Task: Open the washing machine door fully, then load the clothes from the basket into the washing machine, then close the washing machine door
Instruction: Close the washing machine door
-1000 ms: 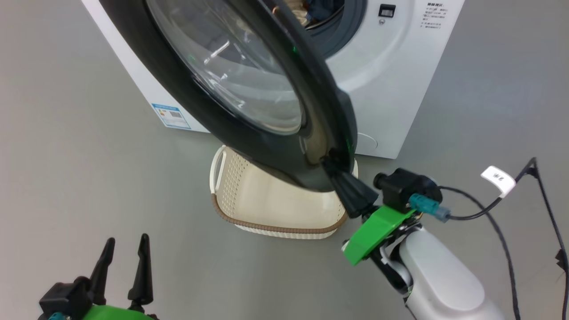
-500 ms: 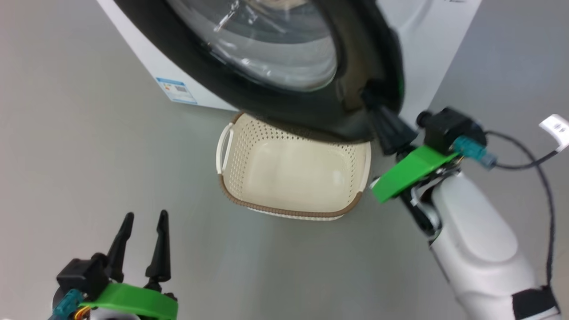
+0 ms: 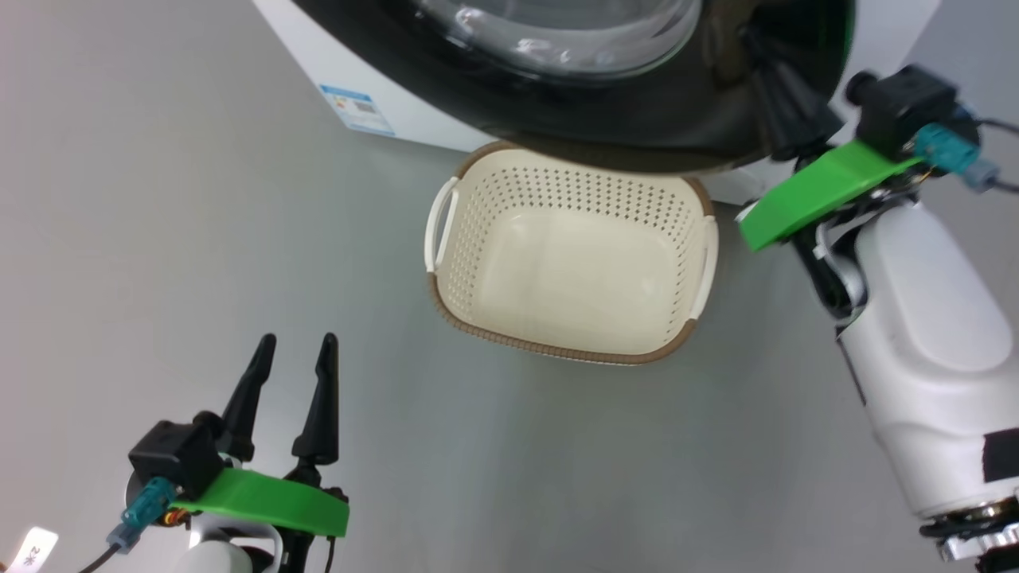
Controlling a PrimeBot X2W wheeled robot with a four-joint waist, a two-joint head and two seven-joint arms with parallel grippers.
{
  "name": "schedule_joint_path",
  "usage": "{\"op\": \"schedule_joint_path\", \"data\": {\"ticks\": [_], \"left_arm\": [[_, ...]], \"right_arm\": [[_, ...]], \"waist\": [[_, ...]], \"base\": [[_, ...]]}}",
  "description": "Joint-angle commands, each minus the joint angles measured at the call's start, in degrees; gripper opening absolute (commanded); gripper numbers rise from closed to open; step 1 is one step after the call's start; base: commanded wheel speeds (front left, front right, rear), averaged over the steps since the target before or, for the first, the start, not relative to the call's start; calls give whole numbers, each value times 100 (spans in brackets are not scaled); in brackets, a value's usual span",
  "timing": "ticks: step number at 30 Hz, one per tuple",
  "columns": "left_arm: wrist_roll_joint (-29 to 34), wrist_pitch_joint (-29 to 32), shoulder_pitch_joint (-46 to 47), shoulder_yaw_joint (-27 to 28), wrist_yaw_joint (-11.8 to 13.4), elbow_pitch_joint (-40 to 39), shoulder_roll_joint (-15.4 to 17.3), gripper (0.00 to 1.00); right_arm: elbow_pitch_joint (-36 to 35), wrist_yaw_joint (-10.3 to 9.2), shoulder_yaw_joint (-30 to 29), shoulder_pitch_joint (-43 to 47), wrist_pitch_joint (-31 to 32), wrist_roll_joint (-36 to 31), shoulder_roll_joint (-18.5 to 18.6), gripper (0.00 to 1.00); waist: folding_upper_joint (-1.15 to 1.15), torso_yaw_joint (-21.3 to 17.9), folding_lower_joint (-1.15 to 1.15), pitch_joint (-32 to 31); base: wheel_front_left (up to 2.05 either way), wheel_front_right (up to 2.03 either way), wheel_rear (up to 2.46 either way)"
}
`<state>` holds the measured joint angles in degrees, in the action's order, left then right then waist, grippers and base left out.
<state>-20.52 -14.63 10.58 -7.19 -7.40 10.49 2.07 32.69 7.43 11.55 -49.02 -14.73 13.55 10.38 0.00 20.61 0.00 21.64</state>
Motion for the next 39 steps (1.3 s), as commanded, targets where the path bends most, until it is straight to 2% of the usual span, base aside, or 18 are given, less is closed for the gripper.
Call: {"op": "schedule_joint_path", "data": {"ticks": [1, 15, 39], "left_arm": [[-61, -37, 140, 174, -9, -158, 104, 100], [-221, -37, 360, -40, -9, -239, 82, 100], [-334, -37, 541, -164, -9, -241, 81, 100]], "right_arm": [[-113, 6, -16, -152, -27, -83, -56, 0], [96, 6, -674, -891, -27, -371, 64, 0], [63, 6, -1701, -1347, -27, -778, -135, 0]], "waist": [[0, 117, 0, 113], [0, 374, 0, 503], [0, 467, 0, 695]], "base": [[0, 0, 0], [0, 0, 0], [0, 0, 0]]}}
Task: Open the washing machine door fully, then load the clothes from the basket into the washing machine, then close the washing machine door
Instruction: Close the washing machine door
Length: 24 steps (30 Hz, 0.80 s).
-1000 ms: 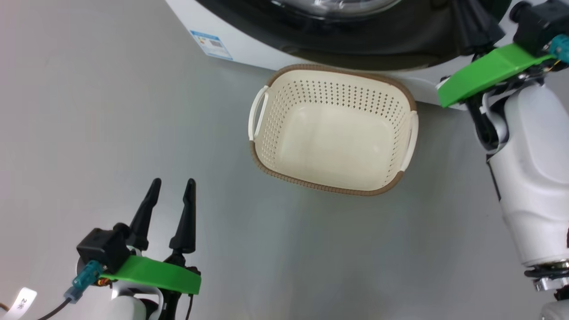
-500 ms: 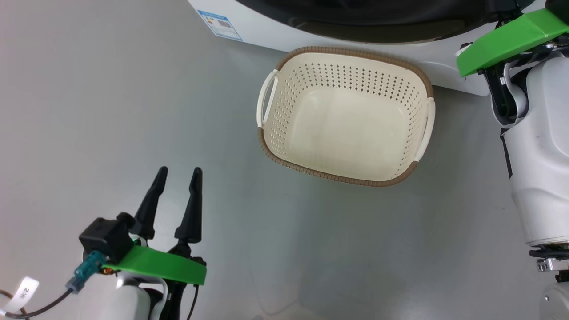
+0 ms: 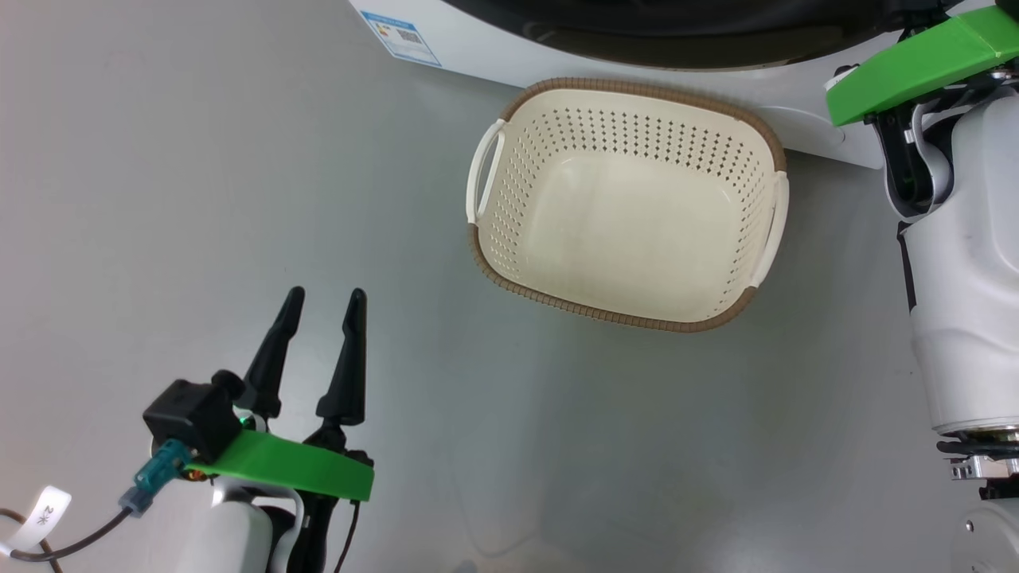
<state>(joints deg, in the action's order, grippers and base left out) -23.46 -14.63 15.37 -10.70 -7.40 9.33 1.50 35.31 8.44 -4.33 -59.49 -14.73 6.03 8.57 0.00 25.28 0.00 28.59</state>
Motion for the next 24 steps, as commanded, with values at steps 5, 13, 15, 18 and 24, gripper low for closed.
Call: {"op": "schedule_joint_path", "data": {"ticks": [5, 13, 15, 18, 24], "left_arm": [[-28, -37, 51, 191, -9, -87, 138, 100], [107, -37, -78, 238, -9, 95, 138, 100], [151, -37, -126, 261, -9, 156, 138, 100], [205, -37, -206, 317, -9, 230, 138, 100], [244, -37, -387, 466, -9, 334, 226, 100]], "right_arm": [[-179, -95, 9, -235, -27, -34, -11, 0], [16, -95, 576, 242, -27, 195, -33, 5], [35, -95, 688, 400, -27, 280, -47, 30], [48, -95, 824, 651, -27, 426, -73, 58], [-24, -95, 1129, 1190, -27, 649, -130, 100]], "waist": [[0, -24, 0, -60], [0, -153, 0, -442], [0, -197, 0, -559], [0, -265, 0, -736], [0, -456, 0, -1085]], "base": [[0, 0, 0], [0, 0, 0], [0, 0, 0], [0, 0, 0], [0, 0, 0]]}}
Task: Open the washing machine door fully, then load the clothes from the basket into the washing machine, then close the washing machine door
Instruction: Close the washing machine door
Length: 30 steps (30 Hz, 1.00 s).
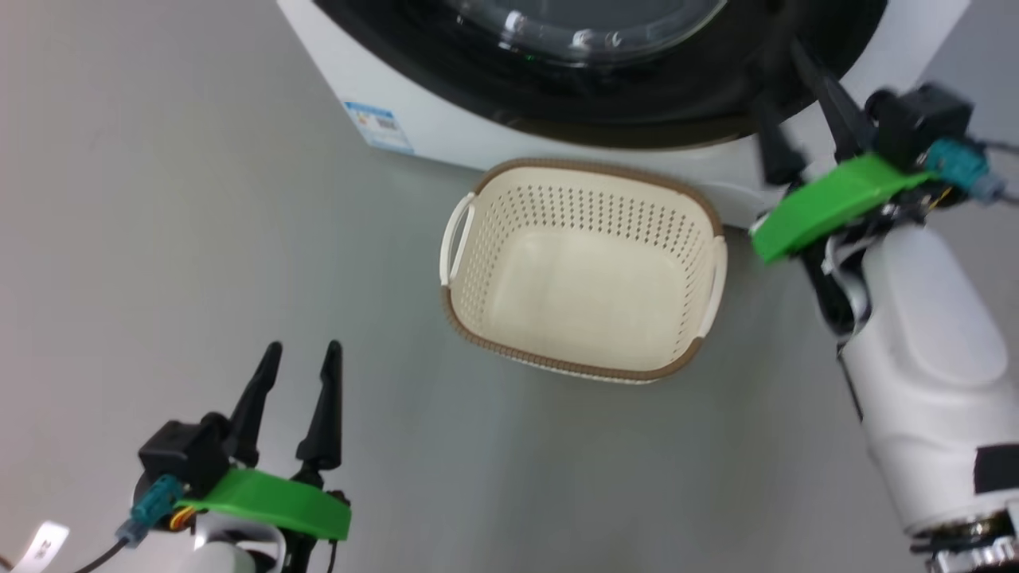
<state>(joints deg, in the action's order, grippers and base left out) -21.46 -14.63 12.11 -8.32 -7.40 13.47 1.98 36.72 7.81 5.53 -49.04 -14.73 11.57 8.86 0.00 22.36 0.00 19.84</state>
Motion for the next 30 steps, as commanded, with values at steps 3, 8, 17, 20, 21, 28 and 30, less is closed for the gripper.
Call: {"op": "schedule_joint_path", "data": {"ticks": [3, 8, 17, 20, 21, 28, 30], "left_arm": [[50, -37, -159, 304, -9, -35, 245, 100], [62, -37, -327, 405, -9, 58, 398, 100], [84, -37, -486, 661, -9, 148, 673, 100], [124, -37, -539, 775, -9, 185, 740, 100], [137, -37, -557, 808, -9, 193, 759, 100], [198, -37, -688, 989, -9, 237, 855, 100], [201, -37, -717, 1040, -9, 255, 882, 100]], "right_arm": [[-219, -32, 221, 445, -27, 199, -198, 100], [-294, -32, 242, 962, -27, 311, -283, 100], [-412, -32, 203, 1712, -27, 349, -328, 100], [-462, -32, 146, 1945, -27, 350, -334, 100], [-477, -32, 132, 2021, -27, 349, -333, 100], [-592, -32, 32, 2460, -27, 352, -321, 100], [-626, -32, 9, 2576, -27, 349, -317, 100]], "waist": [[0, -290, 0, -376], [0, -540, 0, -655], [0, -1039, 0, -994], [0, -1221, 0, -1100], [0, -1281, 0, -1137], [0, -1664, 0, -1317], [0, -1791, 0, -1348]], "base": [[0, 0, 0], [0, 0, 0], [0, 0, 0], [0, 0, 0], [0, 0, 0], [0, 0, 0], [0, 0, 0]]}}
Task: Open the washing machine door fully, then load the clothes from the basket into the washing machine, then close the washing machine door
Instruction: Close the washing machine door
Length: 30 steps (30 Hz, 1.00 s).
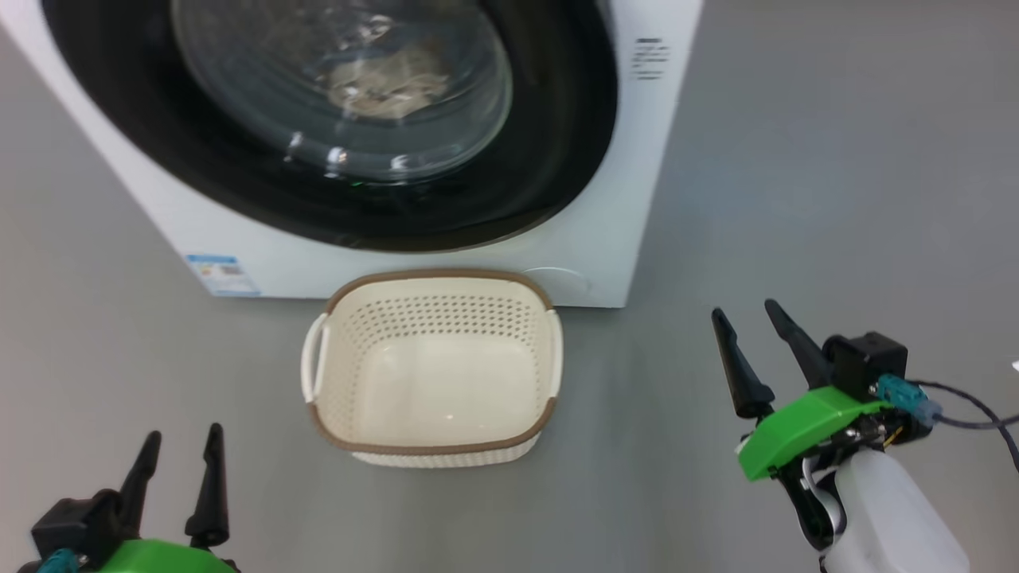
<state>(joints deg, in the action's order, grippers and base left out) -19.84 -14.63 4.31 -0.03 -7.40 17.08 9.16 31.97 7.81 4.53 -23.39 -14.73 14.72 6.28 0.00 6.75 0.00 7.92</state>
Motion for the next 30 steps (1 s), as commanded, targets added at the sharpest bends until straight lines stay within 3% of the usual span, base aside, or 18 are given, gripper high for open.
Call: {"op": "schedule_joint_path", "data": {"ticks": [1, 17, 30], "left_arm": [[40, -37, 51, 243, -9, -95, 177, 100], [70, -37, -204, 668, -9, -38, 320, 100], [228, -37, -390, 886, -9, 41, 320, 100]], "right_arm": [[-169, -32, 92, 60, -27, 36, -59, 100], [-447, -32, -33, 679, -27, 29, -61, 100], [-554, -32, -239, 1010, -27, 2, -19, 100]], "waist": [[0, -293, 0, -164], [0, -1132, 0, -289], [0, -1405, 0, -403]], "base": [[0, 0, 0], [0, 0, 0], [0, 0, 0]]}}
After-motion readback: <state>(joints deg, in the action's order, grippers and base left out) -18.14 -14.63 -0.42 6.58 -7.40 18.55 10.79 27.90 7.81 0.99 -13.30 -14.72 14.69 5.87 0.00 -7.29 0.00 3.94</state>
